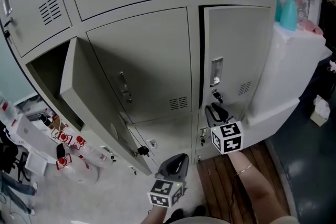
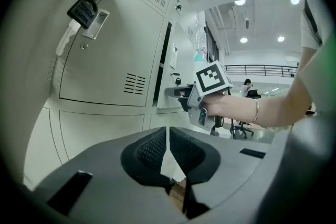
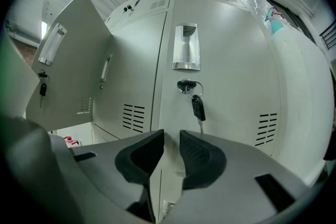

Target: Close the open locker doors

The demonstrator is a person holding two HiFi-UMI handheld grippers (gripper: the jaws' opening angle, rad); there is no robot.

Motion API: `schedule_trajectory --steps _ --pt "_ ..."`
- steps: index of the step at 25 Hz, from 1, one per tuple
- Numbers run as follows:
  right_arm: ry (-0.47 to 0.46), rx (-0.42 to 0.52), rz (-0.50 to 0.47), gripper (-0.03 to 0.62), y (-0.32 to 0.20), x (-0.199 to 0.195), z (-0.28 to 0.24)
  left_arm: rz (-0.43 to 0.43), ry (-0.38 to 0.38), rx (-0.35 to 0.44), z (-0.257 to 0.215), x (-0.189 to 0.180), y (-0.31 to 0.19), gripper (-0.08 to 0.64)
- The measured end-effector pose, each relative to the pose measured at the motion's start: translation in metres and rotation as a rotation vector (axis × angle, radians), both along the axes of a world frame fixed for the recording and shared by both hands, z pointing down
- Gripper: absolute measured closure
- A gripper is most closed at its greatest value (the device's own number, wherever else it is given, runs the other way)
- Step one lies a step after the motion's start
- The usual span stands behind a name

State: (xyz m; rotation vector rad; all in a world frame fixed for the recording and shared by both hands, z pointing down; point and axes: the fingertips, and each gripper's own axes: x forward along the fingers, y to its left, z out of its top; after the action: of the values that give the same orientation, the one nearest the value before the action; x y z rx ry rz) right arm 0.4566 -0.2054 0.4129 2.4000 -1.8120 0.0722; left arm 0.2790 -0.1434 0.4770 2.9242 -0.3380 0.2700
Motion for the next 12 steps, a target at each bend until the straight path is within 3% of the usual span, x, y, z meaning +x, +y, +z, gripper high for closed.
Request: schedule_trajectory --steps 12 --pt "0.023 -0.048 0.020 0.517 -0.032 0.020 0.011 -0.020 -0.009 -0.010 0.006 -0.002 -0.002 0.538"
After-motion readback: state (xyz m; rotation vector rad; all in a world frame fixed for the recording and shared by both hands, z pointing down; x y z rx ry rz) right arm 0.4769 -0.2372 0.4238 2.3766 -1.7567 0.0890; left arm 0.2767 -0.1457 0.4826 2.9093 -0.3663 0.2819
